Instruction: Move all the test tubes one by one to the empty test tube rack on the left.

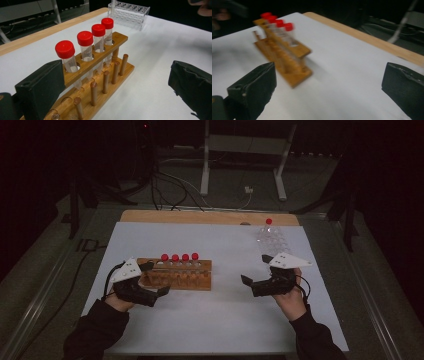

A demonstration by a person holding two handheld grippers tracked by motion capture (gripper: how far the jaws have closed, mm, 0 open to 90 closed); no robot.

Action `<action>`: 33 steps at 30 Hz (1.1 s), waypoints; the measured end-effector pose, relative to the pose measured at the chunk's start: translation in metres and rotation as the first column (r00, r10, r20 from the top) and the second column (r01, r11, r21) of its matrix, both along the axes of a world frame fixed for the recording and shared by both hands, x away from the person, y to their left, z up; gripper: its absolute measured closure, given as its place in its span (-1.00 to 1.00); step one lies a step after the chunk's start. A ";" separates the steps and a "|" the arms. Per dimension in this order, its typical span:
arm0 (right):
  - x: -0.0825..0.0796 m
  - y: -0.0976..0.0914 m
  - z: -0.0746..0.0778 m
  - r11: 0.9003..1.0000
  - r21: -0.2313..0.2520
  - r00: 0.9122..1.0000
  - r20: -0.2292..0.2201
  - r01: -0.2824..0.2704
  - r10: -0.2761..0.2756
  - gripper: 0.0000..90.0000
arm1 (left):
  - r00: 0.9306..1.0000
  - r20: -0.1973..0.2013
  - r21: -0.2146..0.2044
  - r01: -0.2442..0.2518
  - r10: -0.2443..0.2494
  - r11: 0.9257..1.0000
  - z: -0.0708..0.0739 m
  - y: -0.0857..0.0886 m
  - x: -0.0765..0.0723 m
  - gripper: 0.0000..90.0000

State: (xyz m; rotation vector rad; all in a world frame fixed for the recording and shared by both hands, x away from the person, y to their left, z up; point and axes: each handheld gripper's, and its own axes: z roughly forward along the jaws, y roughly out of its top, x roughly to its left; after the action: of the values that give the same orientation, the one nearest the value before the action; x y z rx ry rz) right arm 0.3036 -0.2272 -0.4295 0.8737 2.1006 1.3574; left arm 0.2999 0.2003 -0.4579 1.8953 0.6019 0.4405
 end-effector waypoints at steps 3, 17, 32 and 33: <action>0.010 -0.005 -0.001 0.999 -0.008 0.999 -0.009 0.031 -0.031 -1.00 | 1.000 0.005 -0.002 -0.006 0.006 1.000 0.000 0.001 -0.001 -0.97; 0.059 -0.028 -0.012 0.989 -0.020 0.986 -0.072 0.149 -0.150 -1.00 | 1.000 0.019 -0.027 -0.006 0.007 1.000 0.001 0.005 -0.003 -0.97; 0.111 -0.049 -0.014 0.968 -0.013 0.959 -0.140 0.249 -0.248 -1.00 | 0.999 0.033 -0.043 -0.018 0.019 0.999 0.000 0.008 -0.003 -0.97; 0.115 -0.050 -0.014 0.966 -0.017 0.956 -0.142 0.257 -0.257 -1.00 | 0.999 0.032 -0.047 -0.018 0.019 0.999 0.000 0.008 -0.003 -0.97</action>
State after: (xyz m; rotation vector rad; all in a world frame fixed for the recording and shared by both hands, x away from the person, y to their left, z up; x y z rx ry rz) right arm 0.4182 -0.2770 -0.4435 1.2309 2.0030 1.1913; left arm 0.2965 0.2081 -0.4577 1.8363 0.6040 0.4641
